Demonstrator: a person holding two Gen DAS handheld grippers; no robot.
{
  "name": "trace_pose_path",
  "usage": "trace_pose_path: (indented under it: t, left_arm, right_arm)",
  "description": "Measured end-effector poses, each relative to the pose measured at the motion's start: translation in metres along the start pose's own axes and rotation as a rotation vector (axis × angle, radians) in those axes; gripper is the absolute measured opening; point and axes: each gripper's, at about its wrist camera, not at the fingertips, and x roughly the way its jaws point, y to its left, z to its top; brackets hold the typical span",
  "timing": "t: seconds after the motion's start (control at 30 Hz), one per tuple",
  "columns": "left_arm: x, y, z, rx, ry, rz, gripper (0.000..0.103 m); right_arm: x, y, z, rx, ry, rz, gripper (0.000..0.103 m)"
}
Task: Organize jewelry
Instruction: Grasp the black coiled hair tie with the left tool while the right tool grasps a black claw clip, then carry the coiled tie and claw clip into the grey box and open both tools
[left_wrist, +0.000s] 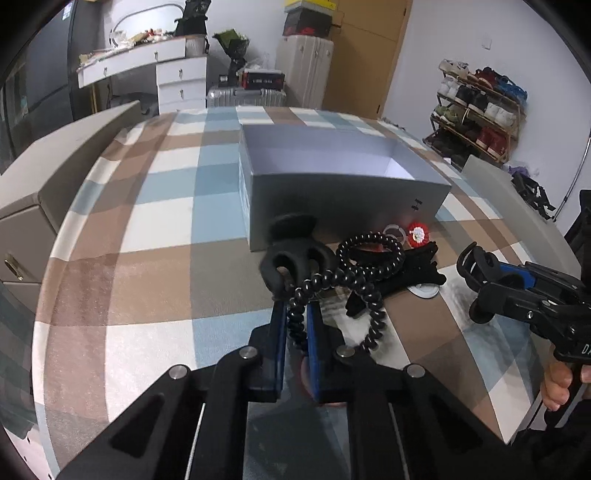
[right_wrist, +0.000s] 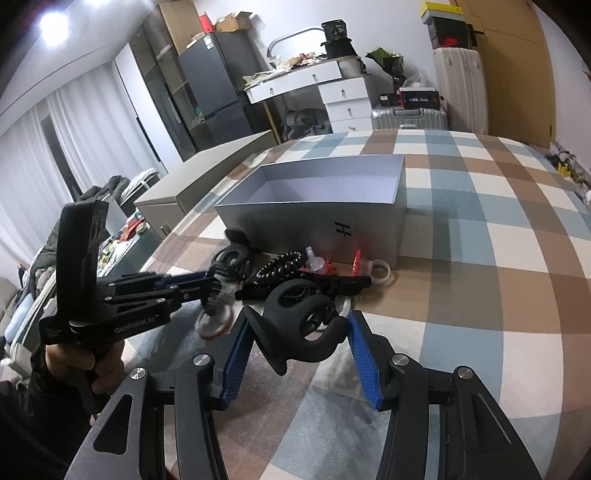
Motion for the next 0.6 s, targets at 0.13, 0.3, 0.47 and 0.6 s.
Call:
trace_pose_path:
  t: [0.13, 0.3, 0.47, 0.6]
  left_arm:
    - [-0.011, -0.001, 0.002, 0.021, -0.032, -0.009, 0.006]
    - [-0.025, -0.001, 0.009, 0.026, -0.085, -0.003, 0.005]
    - [-0.036, 0.002, 0.018, 0.008, -0.146, -0.001, 0.005]
    - [-0.04, 0.004, 0.029, 0.004, -0.184, 0.007, 0.005]
  right_arm:
    - [-0.003, 0.001, 0.001, -0.001, -0.012, -0.008, 0.051]
    - [-0.013, 0.006, 0.008, -0.011, -0.062, -0.019, 0.05]
    - [-0.021, 0.007, 0.02, -0.003, -0.118, -0.031, 0.051]
    - [-0.024, 0.006, 0.032, 0.006, -0.154, -0.033, 0.051]
